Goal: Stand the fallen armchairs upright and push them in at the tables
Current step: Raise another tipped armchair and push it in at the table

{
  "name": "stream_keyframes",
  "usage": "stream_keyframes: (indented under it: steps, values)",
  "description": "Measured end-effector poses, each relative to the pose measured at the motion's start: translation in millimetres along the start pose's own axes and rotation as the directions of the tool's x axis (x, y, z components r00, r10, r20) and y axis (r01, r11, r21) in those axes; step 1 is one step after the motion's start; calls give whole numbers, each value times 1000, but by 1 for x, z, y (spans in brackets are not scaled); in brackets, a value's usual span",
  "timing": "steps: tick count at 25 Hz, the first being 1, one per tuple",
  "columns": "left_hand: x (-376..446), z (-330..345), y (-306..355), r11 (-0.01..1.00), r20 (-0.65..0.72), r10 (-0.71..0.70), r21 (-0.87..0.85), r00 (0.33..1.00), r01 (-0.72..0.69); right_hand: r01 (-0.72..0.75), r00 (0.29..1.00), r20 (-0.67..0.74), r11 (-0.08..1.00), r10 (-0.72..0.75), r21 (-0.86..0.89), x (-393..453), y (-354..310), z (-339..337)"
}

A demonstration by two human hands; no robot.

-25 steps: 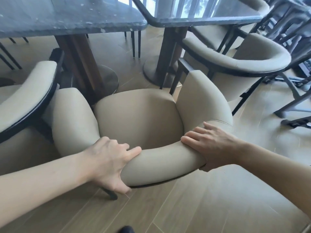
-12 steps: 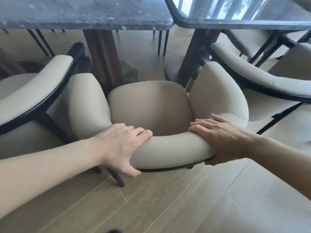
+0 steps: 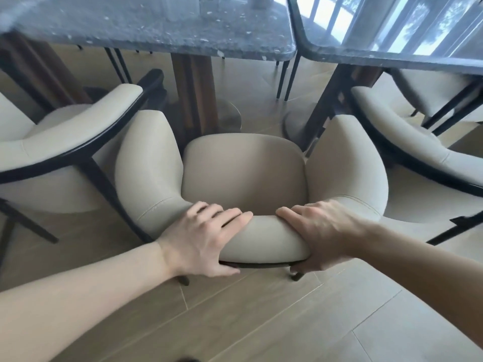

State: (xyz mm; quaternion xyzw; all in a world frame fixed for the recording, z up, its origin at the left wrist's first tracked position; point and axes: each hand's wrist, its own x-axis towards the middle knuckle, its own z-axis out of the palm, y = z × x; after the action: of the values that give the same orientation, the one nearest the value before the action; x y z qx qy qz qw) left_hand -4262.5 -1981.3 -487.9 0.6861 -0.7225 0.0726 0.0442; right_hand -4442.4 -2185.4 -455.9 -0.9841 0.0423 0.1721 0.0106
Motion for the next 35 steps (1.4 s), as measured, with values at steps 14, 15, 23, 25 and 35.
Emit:
stream_keyframes:
  steps: [14, 15, 23, 25, 35]
  values:
    - [43, -2, -62, 999, 84, 23, 40, 996, -27, -71, 997, -45, 996, 68, -47, 49, 30, -20]
    - [47, -2, -64, 999, 84, 24, 41, 996, -27, -76, 996, -39, 996, 75, -43, 53, 33, -22]
    - [59, -3, -73, 999, 75, 21, 48, 997, -24, -98, 995, -15, 995, 98, -29, 62, 44, -28]
    - [59, -4, -72, 998, 69, 19, 51, 997, -23, -101, 995, -14, 995, 101, -25, 62, 45, -28]
    - [60, 4, -77, 997, 88, 42, 59, 995, -47, -103, 994, -31, 991, 100, -81, 64, 46, -23]
